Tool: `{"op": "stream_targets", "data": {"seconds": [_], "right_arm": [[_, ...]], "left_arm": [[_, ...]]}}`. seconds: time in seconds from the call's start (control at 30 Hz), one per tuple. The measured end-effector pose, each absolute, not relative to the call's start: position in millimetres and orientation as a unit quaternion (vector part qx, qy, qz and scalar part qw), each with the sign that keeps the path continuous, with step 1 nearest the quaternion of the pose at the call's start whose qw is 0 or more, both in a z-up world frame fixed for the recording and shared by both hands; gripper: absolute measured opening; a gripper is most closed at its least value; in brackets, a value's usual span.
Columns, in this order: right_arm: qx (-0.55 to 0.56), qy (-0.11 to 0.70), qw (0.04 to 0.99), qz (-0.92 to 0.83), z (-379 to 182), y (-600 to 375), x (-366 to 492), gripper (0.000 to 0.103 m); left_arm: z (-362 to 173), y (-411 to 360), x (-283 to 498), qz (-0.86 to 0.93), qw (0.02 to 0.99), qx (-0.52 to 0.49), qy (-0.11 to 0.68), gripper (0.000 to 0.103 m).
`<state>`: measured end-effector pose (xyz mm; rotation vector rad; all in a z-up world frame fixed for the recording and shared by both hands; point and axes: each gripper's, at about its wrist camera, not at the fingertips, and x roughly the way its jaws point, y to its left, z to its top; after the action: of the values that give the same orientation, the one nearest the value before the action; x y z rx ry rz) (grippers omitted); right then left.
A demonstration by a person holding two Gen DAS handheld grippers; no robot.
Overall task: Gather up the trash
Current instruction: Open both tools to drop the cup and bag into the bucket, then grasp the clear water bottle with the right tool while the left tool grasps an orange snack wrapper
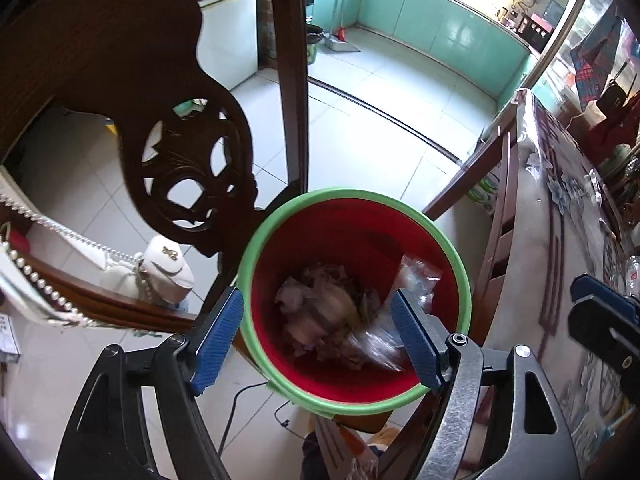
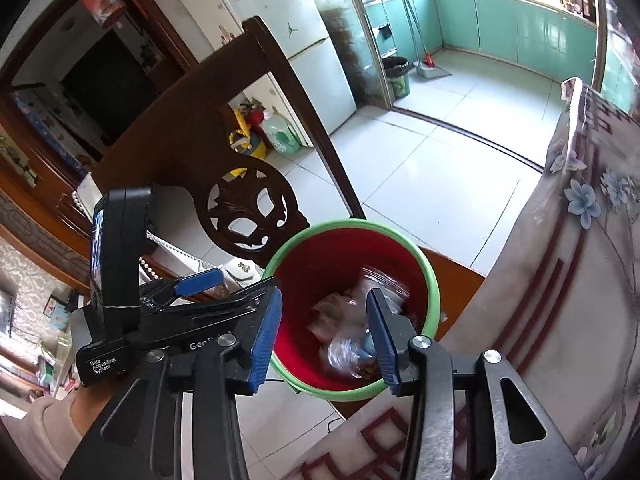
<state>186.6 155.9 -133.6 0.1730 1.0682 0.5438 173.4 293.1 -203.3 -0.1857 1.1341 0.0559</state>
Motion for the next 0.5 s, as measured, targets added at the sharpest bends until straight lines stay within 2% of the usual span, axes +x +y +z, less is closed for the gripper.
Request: {"op": "stream_targets", "data": {"seconds": [0.17,0.3,0.5], "right_arm": [[0.099,0.487,0.839,0.222,-122,121,174,0.042],[0.108,0.481,0.857,0.153,-115,51,155,0.042],[0.13,0.462,0.877,-0.018,-96,-121,127,0.043]], "left_arm": [[-195,291,158,0.025,0.843,-0.091,0.53,0.076],[-187,280,144,0.022,0.845,-0.082,0.528,0.076],[-168,239,117,-0.005,0.855,-0.047,0.516,0.076]]}}
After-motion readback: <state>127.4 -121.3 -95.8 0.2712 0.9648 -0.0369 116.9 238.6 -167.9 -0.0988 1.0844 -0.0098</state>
